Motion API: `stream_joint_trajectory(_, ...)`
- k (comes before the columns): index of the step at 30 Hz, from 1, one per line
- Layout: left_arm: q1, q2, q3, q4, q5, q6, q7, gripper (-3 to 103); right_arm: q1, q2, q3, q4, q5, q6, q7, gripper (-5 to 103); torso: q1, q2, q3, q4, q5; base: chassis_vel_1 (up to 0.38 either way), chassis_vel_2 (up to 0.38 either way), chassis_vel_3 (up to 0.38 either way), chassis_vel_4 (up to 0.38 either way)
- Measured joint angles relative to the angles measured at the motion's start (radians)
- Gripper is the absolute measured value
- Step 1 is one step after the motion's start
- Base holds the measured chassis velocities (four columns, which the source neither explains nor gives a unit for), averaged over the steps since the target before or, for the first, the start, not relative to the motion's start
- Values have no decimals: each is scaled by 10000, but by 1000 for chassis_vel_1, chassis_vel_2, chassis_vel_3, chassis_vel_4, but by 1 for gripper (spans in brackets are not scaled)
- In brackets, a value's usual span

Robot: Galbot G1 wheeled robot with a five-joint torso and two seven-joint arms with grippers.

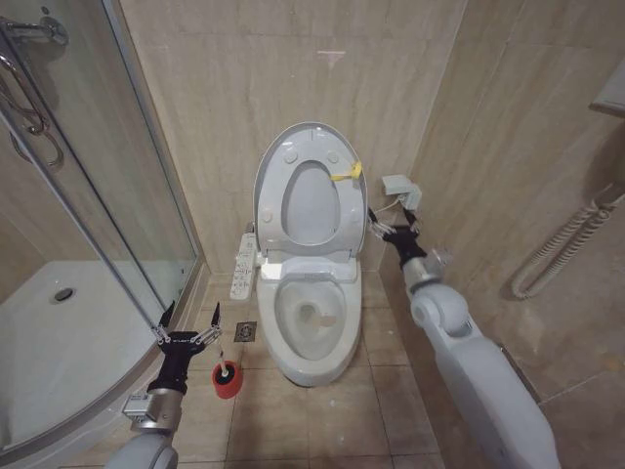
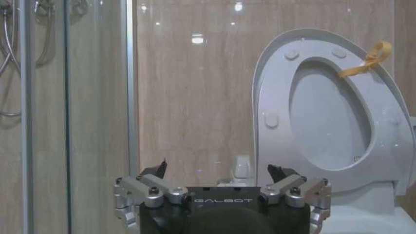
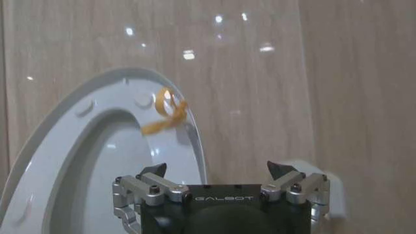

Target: Open the toilet lid, clean the toilet bowl with a toilet brush, close the toilet lid, and flush.

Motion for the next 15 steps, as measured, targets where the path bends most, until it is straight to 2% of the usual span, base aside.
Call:
stream_joint_trajectory(5, -1, -1, 0, 1, 0, 0, 0, 100, -1011, 139, 387, 563, -257, 91, -2, 100, -1, 1, -1, -1, -2, 0, 0, 0, 0)
stream_joint_trajectory(8, 0, 0, 0, 1, 0, 0, -1, 100, -2074, 442, 739, 905, -840, 377, -12, 100, -1, 1, 0, 1, -3, 0, 0, 0, 0)
stream_joint_trajectory(15, -1, -1, 0, 1, 0, 0, 0, 100, -3063, 1113, 1108, 1094, -1577, 564, 165, 100, 0, 0, 0, 3, -2, 0, 0, 0, 0)
